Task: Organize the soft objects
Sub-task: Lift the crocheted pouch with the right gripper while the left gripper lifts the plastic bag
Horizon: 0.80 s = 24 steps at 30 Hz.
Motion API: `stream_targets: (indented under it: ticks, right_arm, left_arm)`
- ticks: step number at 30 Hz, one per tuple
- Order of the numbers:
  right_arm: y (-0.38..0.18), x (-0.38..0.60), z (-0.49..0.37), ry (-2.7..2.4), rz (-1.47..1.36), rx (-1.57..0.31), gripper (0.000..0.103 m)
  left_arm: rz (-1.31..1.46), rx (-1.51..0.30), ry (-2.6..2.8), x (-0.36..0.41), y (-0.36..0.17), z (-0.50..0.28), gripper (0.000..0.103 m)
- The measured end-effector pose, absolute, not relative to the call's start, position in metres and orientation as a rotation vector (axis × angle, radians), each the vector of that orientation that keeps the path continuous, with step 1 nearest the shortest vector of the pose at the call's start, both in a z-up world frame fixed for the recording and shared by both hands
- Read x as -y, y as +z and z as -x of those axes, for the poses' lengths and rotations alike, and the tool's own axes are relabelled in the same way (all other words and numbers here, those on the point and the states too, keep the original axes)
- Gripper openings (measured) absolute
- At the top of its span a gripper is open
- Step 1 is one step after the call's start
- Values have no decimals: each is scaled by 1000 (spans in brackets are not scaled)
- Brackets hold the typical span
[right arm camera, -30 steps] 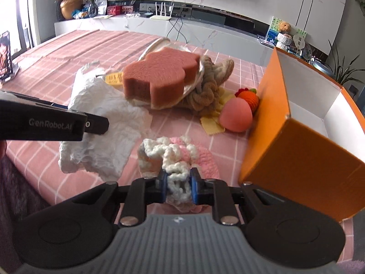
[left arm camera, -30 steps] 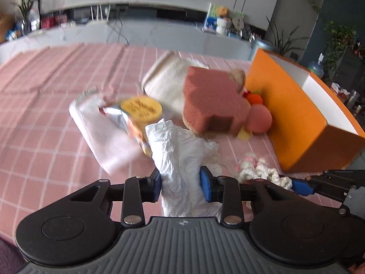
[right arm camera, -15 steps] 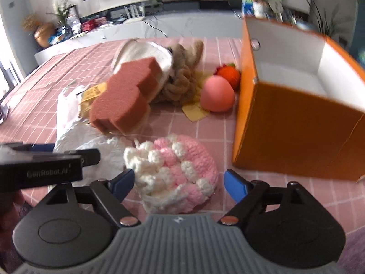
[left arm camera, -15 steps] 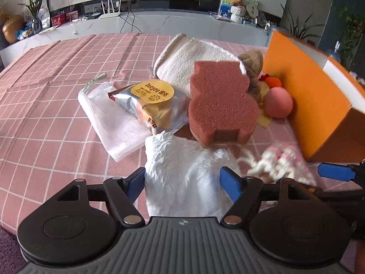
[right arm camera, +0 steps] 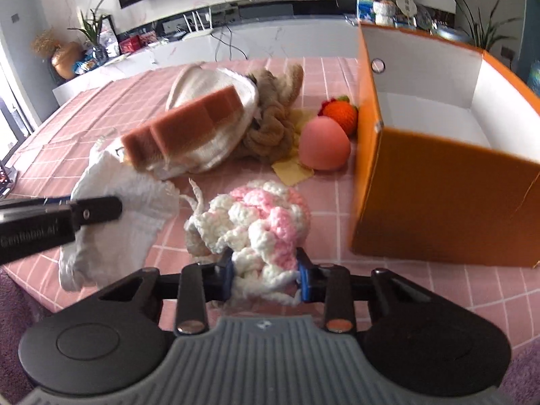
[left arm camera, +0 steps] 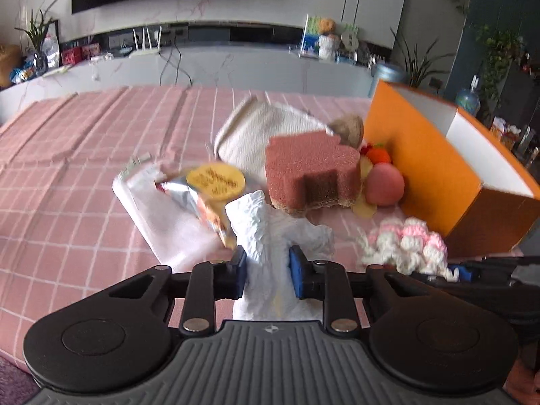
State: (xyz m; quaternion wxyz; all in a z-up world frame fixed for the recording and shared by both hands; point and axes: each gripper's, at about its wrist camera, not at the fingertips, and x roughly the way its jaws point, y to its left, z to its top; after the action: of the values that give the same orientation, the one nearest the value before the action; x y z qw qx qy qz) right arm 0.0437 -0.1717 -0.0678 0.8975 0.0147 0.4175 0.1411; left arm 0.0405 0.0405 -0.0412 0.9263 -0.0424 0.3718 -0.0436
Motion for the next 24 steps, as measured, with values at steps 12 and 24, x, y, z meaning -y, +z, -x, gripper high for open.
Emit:
stream_targets:
  ticks: [12, 24]
  right_arm:
    - [-23, 173, -24, 319, -9, -722, 35]
    - [-33, 175, -12, 335, 13, -774, 35]
  left_arm:
    - [33, -547, -55, -37, 13, -33, 29]
    - [0, -725, -19, -46, -10, -32, 29]
